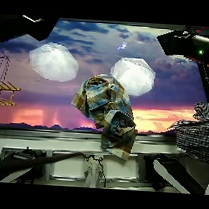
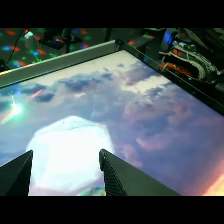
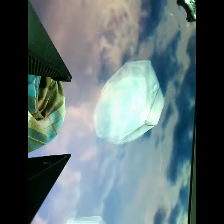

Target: Fold the clothes and pants, and hang the long-sleeved shirts on hangers.

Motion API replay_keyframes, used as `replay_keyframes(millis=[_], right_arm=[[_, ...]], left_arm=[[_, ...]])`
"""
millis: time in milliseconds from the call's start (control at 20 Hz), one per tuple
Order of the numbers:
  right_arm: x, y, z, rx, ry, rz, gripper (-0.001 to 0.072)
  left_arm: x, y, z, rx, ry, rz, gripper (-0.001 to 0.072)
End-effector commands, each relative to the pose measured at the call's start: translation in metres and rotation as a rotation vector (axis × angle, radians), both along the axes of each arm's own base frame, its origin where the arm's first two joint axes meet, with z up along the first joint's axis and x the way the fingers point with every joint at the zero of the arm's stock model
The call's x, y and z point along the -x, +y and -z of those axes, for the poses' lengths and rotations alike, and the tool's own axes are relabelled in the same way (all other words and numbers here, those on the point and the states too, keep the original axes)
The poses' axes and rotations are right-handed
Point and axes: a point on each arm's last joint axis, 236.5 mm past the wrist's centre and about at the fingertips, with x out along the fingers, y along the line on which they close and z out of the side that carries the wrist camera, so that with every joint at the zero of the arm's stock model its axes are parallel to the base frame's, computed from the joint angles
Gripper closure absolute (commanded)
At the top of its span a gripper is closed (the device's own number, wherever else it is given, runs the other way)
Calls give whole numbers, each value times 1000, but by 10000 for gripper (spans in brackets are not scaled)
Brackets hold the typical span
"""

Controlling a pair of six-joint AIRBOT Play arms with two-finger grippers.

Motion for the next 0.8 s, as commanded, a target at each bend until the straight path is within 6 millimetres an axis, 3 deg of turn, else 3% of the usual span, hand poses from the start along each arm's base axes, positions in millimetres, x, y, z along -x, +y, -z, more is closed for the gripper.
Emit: replay_keyframes(millis=[0,750], right_arm=[[0,0,0,0,1,-1,190],[0,0,0,0,1,-1,190]], left_arm=[[0,0,-1,0,-2,-1,283],[2,-2,-1,16,9,6,283]])
